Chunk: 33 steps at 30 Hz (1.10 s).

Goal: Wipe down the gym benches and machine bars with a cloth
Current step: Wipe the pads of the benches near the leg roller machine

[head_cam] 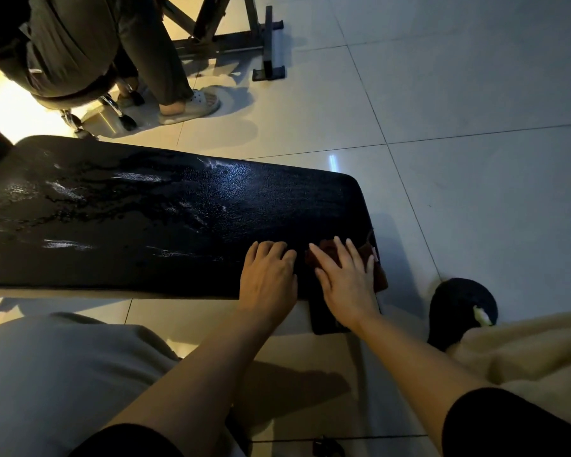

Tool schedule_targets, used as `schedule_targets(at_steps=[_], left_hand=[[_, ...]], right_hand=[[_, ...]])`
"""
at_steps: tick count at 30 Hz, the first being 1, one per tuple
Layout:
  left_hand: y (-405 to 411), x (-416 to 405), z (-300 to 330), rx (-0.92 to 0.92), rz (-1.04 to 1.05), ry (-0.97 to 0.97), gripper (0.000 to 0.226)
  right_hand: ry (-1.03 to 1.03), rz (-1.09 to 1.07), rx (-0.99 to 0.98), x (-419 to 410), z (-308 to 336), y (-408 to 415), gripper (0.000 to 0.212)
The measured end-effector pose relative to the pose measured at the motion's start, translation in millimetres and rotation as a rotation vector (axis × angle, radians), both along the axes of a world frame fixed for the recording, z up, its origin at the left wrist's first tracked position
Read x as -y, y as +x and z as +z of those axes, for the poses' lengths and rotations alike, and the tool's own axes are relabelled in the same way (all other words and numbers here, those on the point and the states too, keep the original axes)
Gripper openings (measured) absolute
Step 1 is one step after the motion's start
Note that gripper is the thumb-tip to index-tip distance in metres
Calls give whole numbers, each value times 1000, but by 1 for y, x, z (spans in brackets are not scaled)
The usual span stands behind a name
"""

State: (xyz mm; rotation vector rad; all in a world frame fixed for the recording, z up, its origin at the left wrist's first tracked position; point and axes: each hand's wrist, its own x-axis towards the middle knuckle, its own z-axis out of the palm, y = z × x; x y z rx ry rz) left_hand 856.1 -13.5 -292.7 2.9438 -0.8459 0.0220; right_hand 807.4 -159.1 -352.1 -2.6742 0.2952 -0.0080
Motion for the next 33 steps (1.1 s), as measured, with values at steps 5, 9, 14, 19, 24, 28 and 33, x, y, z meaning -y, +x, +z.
schedule_targets(at_steps=[5, 9, 14, 19, 24, 28, 33], left_hand=[[21, 16, -4, 19, -1, -22, 39], [38, 26, -7, 13, 19, -62, 37], [54, 33, -10, 38, 30, -58, 36], [68, 37, -9, 49, 40, -43, 36], [82, 31, -3, 42, 65, -22, 40], [86, 19, 2, 41, 118, -26, 41], [81, 6, 6, 64, 212, -10, 42]], right_hand=[[13, 29, 10, 19, -2, 37, 48], [38, 1, 19, 36, -4, 70, 48], [47, 1, 13, 53, -7, 104, 46], [51, 14, 2, 67, -7, 132, 46], [42, -4, -17, 76, -3, 155, 46], [60, -113, -37, 69, 2, 173, 45], [68, -20, -10, 19, 23, 201, 47]])
